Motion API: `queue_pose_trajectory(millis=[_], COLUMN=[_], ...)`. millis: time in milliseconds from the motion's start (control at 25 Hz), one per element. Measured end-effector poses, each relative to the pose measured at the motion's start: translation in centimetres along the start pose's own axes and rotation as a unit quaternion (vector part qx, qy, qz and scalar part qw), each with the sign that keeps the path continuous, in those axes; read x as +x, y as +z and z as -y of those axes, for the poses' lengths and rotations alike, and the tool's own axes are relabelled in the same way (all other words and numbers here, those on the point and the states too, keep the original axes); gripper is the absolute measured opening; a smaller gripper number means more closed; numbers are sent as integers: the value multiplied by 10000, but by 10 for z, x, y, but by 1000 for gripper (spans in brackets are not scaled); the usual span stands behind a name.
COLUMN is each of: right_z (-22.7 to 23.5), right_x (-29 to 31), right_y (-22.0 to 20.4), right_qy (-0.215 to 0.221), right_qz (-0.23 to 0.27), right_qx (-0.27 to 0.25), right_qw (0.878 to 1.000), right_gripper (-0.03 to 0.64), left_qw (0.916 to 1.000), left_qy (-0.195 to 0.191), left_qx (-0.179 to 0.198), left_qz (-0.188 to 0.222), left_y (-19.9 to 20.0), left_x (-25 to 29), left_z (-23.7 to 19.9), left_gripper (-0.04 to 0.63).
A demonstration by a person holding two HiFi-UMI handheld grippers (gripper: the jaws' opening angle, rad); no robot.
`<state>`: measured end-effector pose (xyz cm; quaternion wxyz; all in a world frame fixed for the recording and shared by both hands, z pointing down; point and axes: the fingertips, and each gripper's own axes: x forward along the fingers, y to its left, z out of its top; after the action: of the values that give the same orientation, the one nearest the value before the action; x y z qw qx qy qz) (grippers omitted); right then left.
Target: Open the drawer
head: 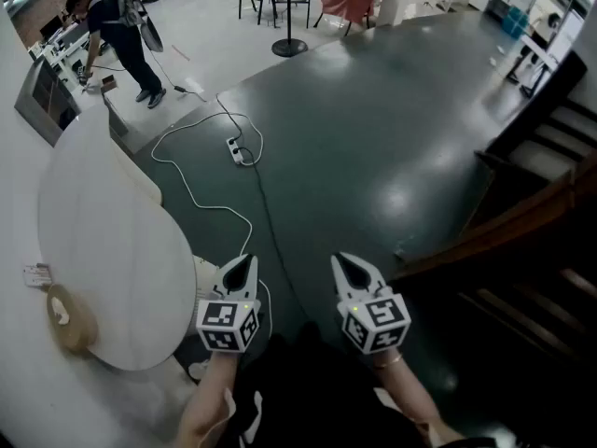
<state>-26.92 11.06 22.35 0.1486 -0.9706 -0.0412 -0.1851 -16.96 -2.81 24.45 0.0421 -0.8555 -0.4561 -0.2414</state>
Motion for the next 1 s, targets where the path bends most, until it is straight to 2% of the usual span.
queue_pose_trajectory(millis=[360,680,1000], right_z=[34,53,63], right_x=[0,8,76], right_y=[0,12,25], right_qy=[-114,-162,-120], right_qz=[88,149,124], right_qx=[395,302,315], right_qw=[9991,9993,9994], right_gripper=[2,3,3], left_qw=[9999,9998,9998], left_qy=[66,121,70], left_qx=[59,118,203], left_qz=[75,80,2], left_y=[8,22,34], left_x=[17,44,99], left_z=[11,11,-31], left_gripper=[3,3,3])
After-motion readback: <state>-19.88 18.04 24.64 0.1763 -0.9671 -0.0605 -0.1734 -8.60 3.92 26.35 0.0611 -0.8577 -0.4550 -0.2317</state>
